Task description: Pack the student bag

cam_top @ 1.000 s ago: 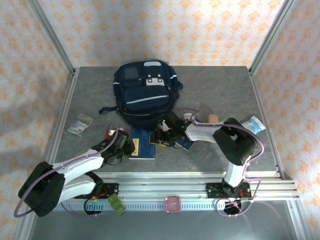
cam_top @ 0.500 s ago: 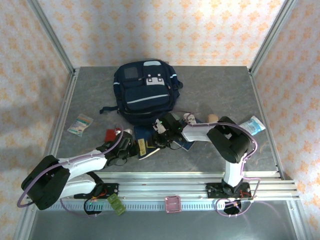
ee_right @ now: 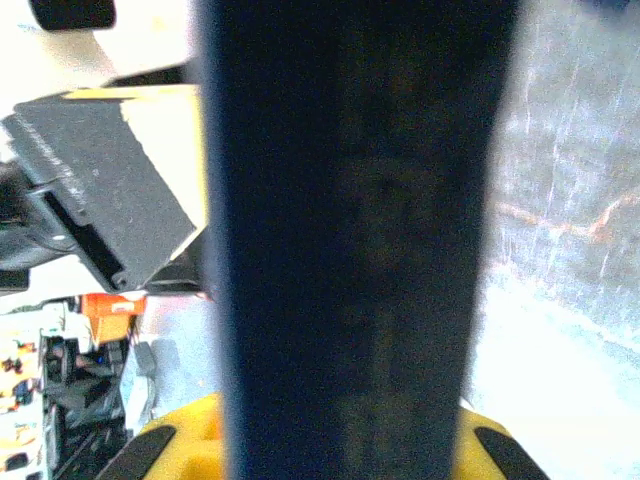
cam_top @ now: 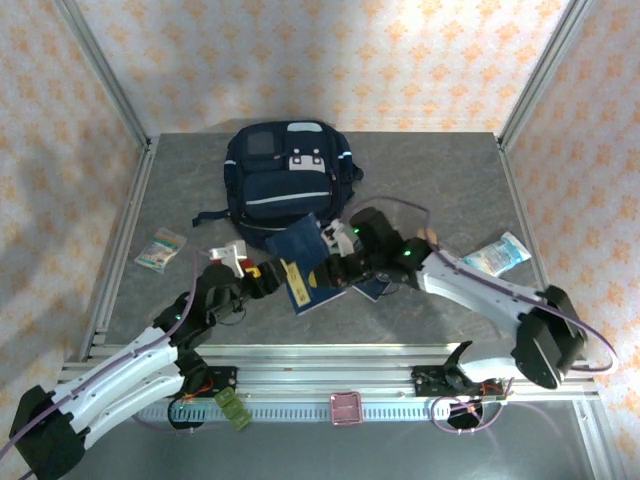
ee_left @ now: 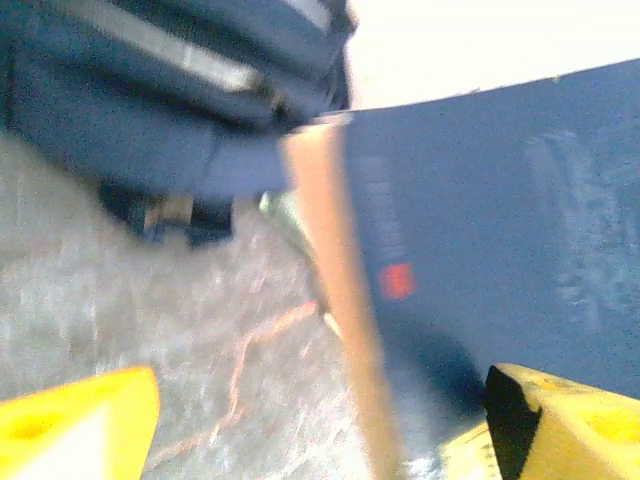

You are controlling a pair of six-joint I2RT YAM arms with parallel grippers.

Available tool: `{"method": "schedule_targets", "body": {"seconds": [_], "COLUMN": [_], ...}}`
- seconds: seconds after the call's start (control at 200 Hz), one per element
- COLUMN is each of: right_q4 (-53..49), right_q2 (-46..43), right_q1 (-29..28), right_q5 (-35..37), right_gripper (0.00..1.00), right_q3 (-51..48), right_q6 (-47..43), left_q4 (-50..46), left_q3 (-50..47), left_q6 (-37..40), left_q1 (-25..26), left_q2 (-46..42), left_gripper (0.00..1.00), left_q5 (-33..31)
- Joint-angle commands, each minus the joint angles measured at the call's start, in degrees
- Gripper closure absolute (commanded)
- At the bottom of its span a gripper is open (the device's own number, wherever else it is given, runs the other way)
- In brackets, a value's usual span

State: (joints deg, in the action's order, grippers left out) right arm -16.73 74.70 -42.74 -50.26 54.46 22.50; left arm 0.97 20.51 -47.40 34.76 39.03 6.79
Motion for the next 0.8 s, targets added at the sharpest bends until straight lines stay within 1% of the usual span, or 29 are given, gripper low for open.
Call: {"method": "schedule_targets", "body": {"seconds": [0.0,0.085,0.15,0.225,0.34,0.385,0.491,0.591,0.721,0.776,0.796], "right_q4": [-0.78,1.3,2.22,4.02,8.46,9.12,11.2,12.14,9.55,8.79,9.01], "right_q2": [-2.59,-2.35,-1.12,0.54,3.15,4.02,5.41,5.94,6.52,7.49,7.86], "right_q1": [4.92,7.72,9.27,10.94,12.68,12.68,12.68,12.51,12.61,12.68,12.75], "right_q5": [0.52,-0.16,-1.47,-2.76,-8.8,-10.64,-16.09,-21.45,-21.88,-21.62,-21.58], "right_gripper": [1.0,1.0,1.0,1.0,1.0,1.0,1.0,1.0,1.0,1.0,1.0], "right_q3": [4.34,6.85,8.83,10.59,12.05,12.81,13.66,13.41,13.59,13.85,13.73], "right_q6": [-4.31,-5.13,-5.96,-6.53,-5.44,-5.66,-5.63,-6.55,-9.54,-10.09,-9.95], "left_q4": [2.89,3.08,3.9,4.13,7.07,7.68,6.43,10.76,15.2,18.2,19.4], "left_q3": [8.34,14.78,18.8,23.28,27.21,28.22,30.95,31.1,30.56,30.09,29.84], "left_q6": [5.29,7.7,9.55,12.83,15.73,16.46,17.51,15.71,14.58,14.17,12.2], "left_q1": [-6.39,-12.83,-15.84,-17.19,-18.15,-18.39,-18.6,-18.59,-18.59,-18.66,-18.6], "left_q2": [2.84,8.78,13.44,18.74,24.89,26.84,31.01,32.63,32.61,32.69,32.72], "left_gripper": [0.12,0.11,0.11,0.11,0.12,0.12,0.13,0.12,0.14,0.14,0.14], "left_q5": [2.5,11.67,18.0,23.06,30.88,32.97,34.61,38.82,41.84,44.69,45.77]}}
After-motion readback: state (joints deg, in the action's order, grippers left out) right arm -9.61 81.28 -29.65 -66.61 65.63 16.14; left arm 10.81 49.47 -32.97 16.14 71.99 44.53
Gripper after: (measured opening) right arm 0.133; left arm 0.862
